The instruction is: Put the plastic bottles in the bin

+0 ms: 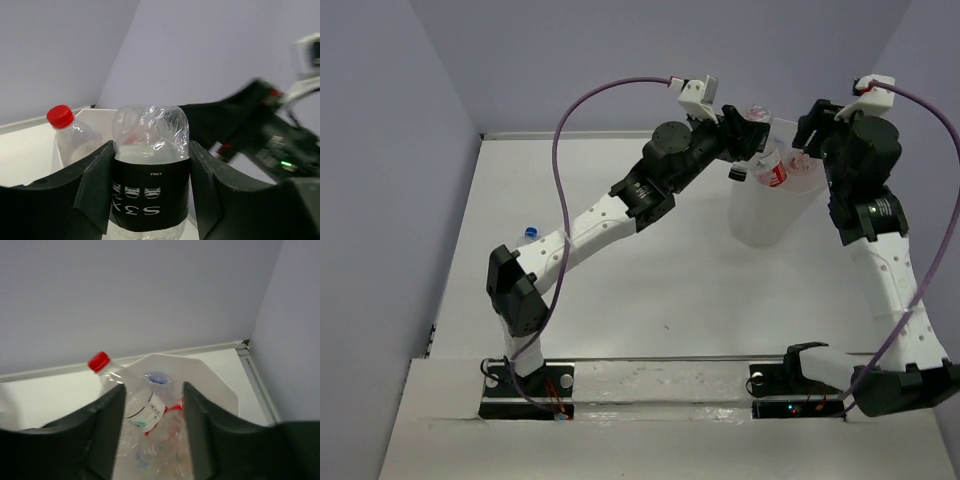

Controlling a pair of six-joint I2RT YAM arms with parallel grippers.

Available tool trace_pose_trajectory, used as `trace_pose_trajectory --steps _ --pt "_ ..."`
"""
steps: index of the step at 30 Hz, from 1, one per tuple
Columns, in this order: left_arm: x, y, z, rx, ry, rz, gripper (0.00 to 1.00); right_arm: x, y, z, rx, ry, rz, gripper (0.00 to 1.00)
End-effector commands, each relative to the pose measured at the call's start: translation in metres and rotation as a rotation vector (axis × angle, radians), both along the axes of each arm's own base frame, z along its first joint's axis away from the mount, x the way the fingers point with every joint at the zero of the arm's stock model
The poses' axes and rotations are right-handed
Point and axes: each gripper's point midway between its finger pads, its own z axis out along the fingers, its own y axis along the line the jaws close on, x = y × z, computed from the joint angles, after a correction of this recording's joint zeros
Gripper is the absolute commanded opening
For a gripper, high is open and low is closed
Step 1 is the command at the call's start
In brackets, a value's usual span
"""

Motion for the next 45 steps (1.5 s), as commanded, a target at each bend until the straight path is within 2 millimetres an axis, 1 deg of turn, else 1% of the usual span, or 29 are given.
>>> trace_pose_trajectory --steps 1,2,3,4,5,7,8,10,11,12,13,14,18,19,20,21,22,23,25,26,27,31,34,35,37,40,41,44,45 --pt "0.014 -0.016 0.029 -0.039 -0.074 0.038 0.39 -0.076 0.013 0.051 0.152 -0.18 0.101 0.35" --pt "0.018 -0.021 0.028 -0.042 -0.073 0.04 0.39 -0.086 0.012 0.06 0.165 -0.208 0.105 0.3" --pt "0.018 -0.02 0.044 -0.069 -0.092 0.043 0.39 -0.096 0.011 0.053 0.169 -0.206 0.105 0.26" --pt "0.021 -0.025 0.043 -0.07 -0.093 0.044 0.39 -0.098 0.011 0.048 0.17 -0.197 0.101 0.21" --pt "0.027 -0.038 0.028 -0.051 -0.079 0.041 0.39 -0.098 0.008 0.037 0.156 -0.177 0.086 0.2" --pt "0.028 -0.043 0.035 -0.067 -0.092 0.04 0.39 -0.097 0.003 0.029 0.145 -0.155 0.056 0.2" --pt "0.032 -0.051 0.027 -0.06 -0.085 0.052 0.39 -0.094 0.0 0.018 0.138 -0.127 0.036 0.2" --pt "0.032 -0.055 0.031 -0.067 -0.102 0.056 0.39 -0.093 -0.002 0.012 0.138 -0.109 0.027 0.18" --pt "0.035 -0.061 0.023 -0.059 -0.099 0.058 0.39 -0.094 0.002 0.011 0.145 -0.11 0.045 0.18" --pt "0.034 -0.061 0.032 -0.075 -0.114 0.062 0.39 -0.095 0.005 0.011 0.161 -0.111 0.059 0.17" --pt "0.036 -0.066 0.026 -0.069 -0.111 0.065 0.39 -0.097 0.009 0.012 0.172 -0.116 0.083 0.16" --pt "0.035 -0.066 0.032 -0.089 -0.128 0.071 0.39 -0.1 0.012 0.015 0.188 -0.125 0.097 0.16" --pt "0.037 -0.074 0.036 -0.136 -0.163 0.085 0.39 -0.11 0.021 0.023 0.214 -0.154 0.156 0.16" --pt "0.041 -0.08 0.027 -0.133 -0.166 0.089 0.39 -0.112 0.026 0.02 0.218 -0.15 0.183 0.16" --pt "0.039 -0.08 0.038 -0.167 -0.189 0.095 0.39 -0.113 0.029 0.018 0.227 -0.15 0.202 0.16" --pt "0.04 -0.083 0.037 -0.172 -0.195 0.1 0.39 -0.119 0.031 0.022 0.234 -0.168 0.218 0.16" --pt "0.04 -0.088 0.034 -0.174 -0.202 0.098 0.39 -0.121 0.034 0.022 0.24 -0.175 0.231 0.16" --pt "0.041 -0.098 0.021 -0.16 -0.205 0.096 0.39 -0.123 0.037 0.021 0.244 -0.177 0.25 0.16" --pt "0.042 -0.099 0.026 -0.181 -0.24 0.119 0.39 -0.123 0.038 0.016 0.247 -0.172 0.255 0.16" --pt "0.045 -0.107 0.013 -0.167 -0.239 0.119 0.39 -0.125 0.037 0.016 0.246 -0.177 0.255 0.16" --pt "0.047 -0.106 0.014 -0.173 -0.251 0.134 0.4 -0.125 0.038 0.014 0.245 -0.174 0.256 0.16" --pt "0.058 -0.112 -0.01 -0.134 -0.248 0.175 0.43 -0.128 0.038 0.013 0.25 -0.177 0.258 0.16" --pt "0.059 -0.114 -0.02 -0.106 -0.248 0.175 0.58 -0.127 0.038 0.011 0.247 -0.172 0.258 0.16" --pt "0.056 -0.111 -0.014 -0.111 -0.253 0.175 0.71 -0.127 0.038 0.01 0.247 -0.17 0.258 0.16" --pt "0.054 -0.106 -0.008 -0.107 -0.259 0.184 0.84 -0.127 0.038 0.009 0.249 -0.17 0.258 0.16" --pt "0.05 -0.099 0.003 -0.104 -0.277 0.187 0.93 -0.126 0.043 0.007 0.251 -0.162 0.286 0.16" --pt "0.044 -0.091 0.02 -0.122 -0.292 0.188 0.98 -0.126 0.044 0.006 0.251 -0.159 0.289 0.16" --pt "0.038 -0.079 0.032 -0.108 -0.311 0.195 0.99 -0.128 0.045 0.006 0.253 -0.161 0.299 0.17" --pt "0.03 -0.065 0.054 -0.126 -0.331 0.204 0.99 -0.128 0.046 0.006 0.253 -0.16 0.305 0.17"
